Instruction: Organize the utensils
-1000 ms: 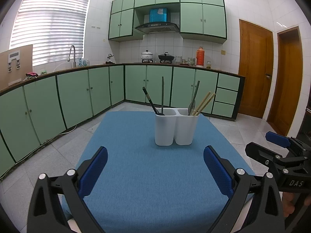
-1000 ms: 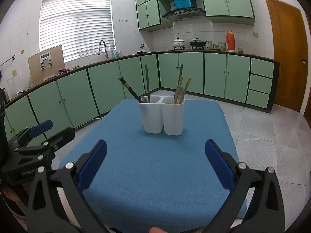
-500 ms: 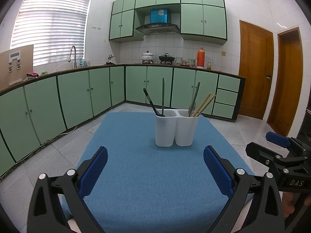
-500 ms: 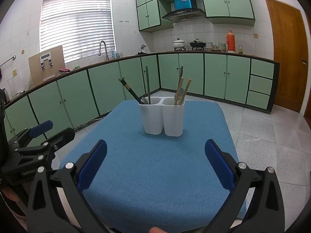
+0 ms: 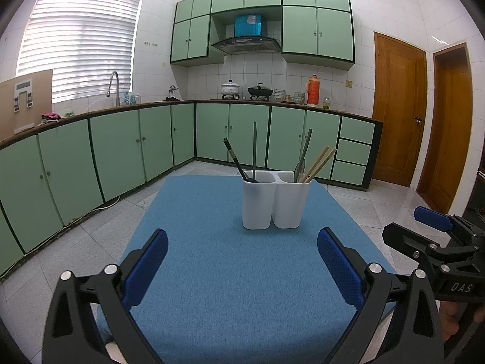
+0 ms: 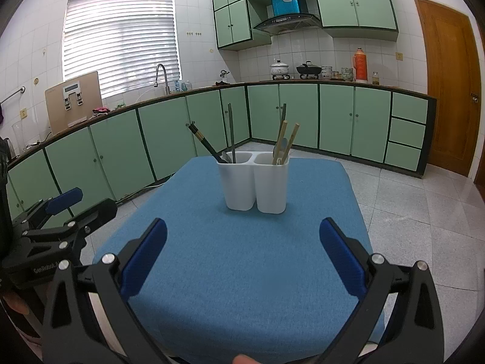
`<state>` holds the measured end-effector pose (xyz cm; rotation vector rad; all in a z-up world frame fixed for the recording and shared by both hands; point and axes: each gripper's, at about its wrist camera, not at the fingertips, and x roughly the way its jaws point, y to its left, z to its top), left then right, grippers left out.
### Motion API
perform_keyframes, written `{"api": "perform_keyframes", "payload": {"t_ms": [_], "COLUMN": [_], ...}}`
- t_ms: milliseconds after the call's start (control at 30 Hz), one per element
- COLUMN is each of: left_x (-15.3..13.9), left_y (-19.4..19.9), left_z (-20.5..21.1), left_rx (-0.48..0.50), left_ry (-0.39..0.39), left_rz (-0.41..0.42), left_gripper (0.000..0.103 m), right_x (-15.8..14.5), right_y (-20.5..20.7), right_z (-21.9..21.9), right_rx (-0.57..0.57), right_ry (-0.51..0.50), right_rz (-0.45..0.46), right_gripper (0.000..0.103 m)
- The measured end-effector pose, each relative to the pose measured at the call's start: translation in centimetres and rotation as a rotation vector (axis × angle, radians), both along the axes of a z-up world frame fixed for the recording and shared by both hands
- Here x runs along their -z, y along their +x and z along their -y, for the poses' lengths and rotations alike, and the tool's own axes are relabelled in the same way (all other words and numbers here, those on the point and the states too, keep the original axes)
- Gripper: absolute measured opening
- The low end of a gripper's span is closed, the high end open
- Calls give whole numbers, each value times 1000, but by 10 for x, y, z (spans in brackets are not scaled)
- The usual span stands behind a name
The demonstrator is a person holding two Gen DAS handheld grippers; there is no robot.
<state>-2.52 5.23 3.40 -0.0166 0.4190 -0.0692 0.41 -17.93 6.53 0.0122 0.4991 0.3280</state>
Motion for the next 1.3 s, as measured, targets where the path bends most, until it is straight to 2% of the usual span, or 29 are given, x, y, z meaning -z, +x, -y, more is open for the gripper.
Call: {"api": "perform_keyframes", "payload": {"t_ms": [1300], "left_x": [1], "left_y": [2], "left_z": [-2], "left_rx": [-8], "left_ry": [-3], "left_rz": [-5], "left_gripper": [97], "right_x": [2], "right_y": [1], "right_z": [-4], "right_rx": [-2], "right_ry": [1], "right_rz": [-2], "right_gripper": [98]}}
